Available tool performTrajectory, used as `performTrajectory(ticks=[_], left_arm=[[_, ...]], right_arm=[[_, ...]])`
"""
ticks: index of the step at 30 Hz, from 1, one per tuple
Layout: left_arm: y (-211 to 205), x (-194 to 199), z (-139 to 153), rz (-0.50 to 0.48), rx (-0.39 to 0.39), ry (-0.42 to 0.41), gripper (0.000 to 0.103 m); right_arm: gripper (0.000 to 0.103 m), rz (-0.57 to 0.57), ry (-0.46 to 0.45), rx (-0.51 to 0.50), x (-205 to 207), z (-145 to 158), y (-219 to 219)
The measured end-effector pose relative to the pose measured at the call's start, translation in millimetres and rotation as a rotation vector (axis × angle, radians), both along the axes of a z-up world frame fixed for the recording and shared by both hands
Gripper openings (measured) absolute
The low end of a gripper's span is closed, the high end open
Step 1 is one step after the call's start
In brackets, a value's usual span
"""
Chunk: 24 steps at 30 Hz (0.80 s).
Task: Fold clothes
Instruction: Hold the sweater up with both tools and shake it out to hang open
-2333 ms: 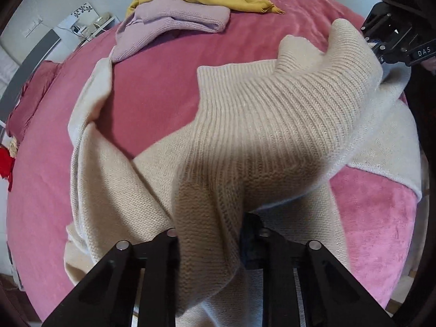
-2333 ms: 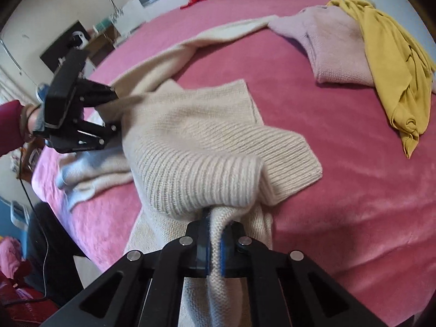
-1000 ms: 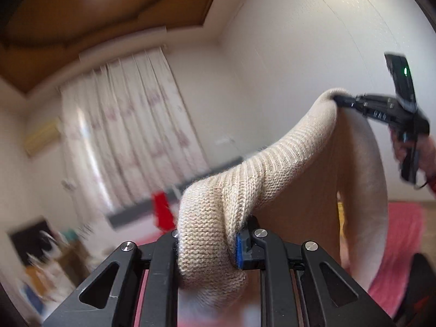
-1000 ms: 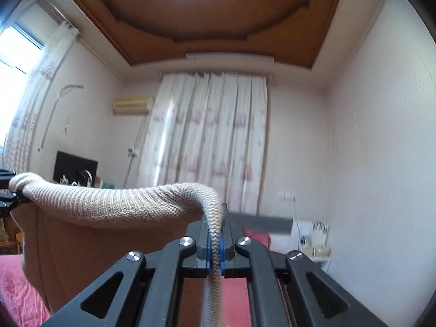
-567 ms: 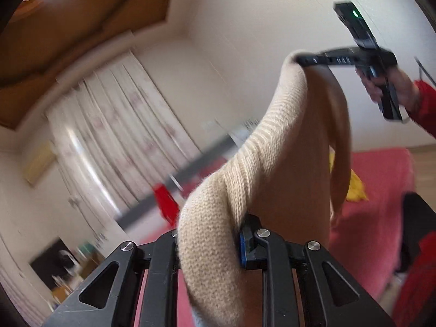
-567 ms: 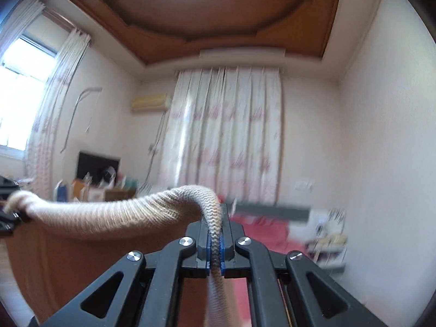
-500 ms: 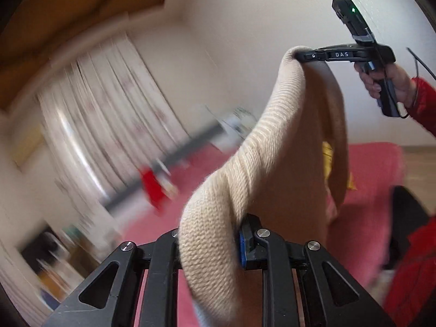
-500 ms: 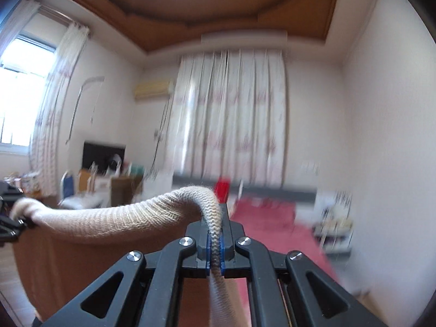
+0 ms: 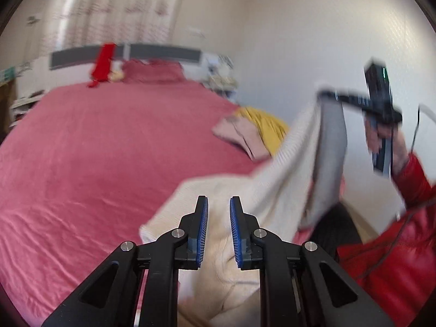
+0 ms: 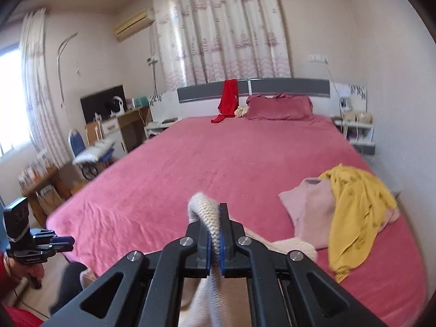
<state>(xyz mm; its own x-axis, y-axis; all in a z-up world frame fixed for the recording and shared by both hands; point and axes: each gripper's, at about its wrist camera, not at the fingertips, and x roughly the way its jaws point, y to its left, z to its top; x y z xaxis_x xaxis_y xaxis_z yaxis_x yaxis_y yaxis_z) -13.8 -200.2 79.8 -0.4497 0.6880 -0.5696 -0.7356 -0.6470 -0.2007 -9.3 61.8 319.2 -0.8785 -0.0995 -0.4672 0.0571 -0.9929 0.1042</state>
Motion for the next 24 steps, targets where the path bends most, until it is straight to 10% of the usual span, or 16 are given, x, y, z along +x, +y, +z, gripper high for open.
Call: performTrajectory(ticks=[5,13,24], left_arm=[[31.9,-23.8,-32.5,-0.066,-0.049,-0.095,0.023],[78.2,-85.9,-75.1,-0.122,-0.009,-0.27,0.071],[149.3,-116.0,-145.7,-0.33,-0.093,-0.571,0.071]], right_arm=[[0.003,-0.017,0.004,-0.001,3.3,-1.6,1.4],[0.003,-0.071,-0.031,-0.042,17.9,-16.0,19.6],[0.003,-0.114,-0.056,-0.098,24.8,-25.1,40.2]])
